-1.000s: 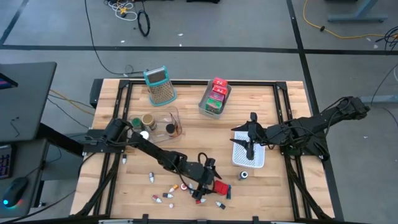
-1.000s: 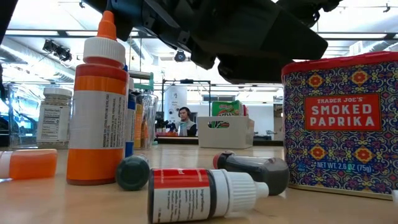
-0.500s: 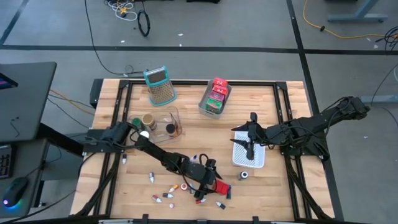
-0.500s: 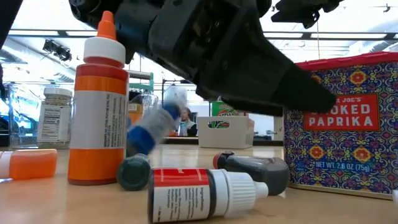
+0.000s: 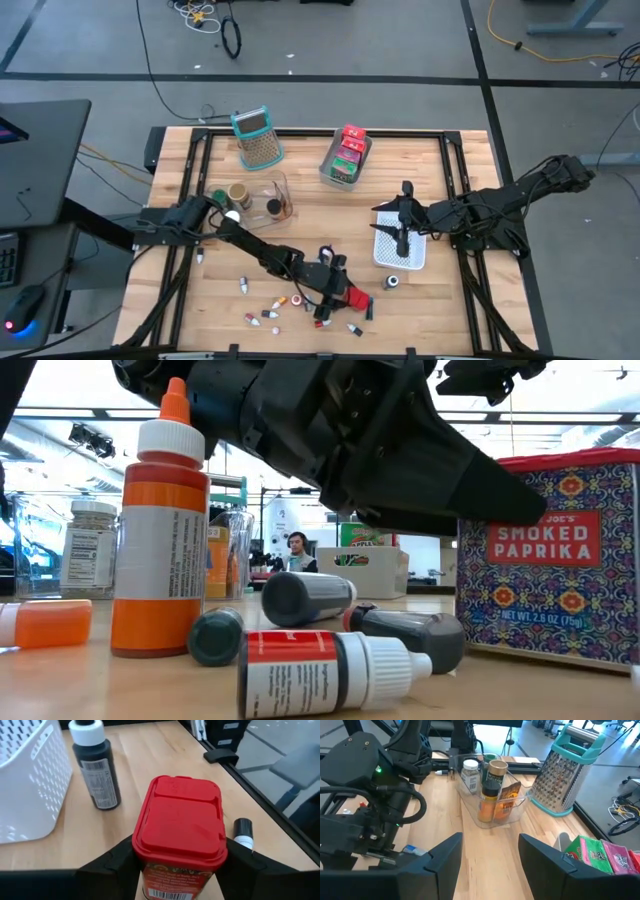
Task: Pick & Place Kitchen Items
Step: Put the red seasoning can into the transparent bin
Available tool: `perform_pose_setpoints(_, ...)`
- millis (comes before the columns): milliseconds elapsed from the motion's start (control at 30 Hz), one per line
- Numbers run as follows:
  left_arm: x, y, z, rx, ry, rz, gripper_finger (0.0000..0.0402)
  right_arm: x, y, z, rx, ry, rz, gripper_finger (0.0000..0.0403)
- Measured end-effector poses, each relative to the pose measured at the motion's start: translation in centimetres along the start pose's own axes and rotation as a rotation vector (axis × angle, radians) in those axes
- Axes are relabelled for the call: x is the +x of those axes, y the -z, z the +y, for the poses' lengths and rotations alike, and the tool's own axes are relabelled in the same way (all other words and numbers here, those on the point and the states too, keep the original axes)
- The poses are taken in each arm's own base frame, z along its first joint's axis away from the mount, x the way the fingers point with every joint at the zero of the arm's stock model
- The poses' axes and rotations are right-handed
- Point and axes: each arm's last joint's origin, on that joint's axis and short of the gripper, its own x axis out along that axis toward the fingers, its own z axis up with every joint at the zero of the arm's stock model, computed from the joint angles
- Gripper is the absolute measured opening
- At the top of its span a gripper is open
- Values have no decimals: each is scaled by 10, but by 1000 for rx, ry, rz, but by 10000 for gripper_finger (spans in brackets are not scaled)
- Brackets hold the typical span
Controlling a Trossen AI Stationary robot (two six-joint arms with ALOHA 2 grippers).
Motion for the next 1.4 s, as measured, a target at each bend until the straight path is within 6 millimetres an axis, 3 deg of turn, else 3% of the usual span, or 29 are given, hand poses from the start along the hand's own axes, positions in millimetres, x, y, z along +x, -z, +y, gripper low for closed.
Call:
perform_pose_setpoints(167,-8,-12,1,-29,-52,-20,219,0,0,0,-1,0,1,203)
perform_pose_setpoints(367,-43,-52,3,-21,-165,-33,211,0,0,0,-1,0,2,203)
perform_pose_setpoints(567,-101,-85,10,-49,-376,58,203,0,1,0,-4,0,7,203)
perform_pose_setpoints(833,-195,-114,7,-174,-669,65,202,0,1,0,-5,0,9,203)
perform_pose_setpoints(933,-224,-108,6,-266,-774,68,197,0,1,0,-5,1,12,203)
perform_pose_setpoints(1067,-246,-78,6,-389,-881,97,199,0,1,0,-3,1,10,203)
perform_pose_setpoints(1400,-250,-6,13,-448,-1109,3,197,0,0,0,2,0,4,203)
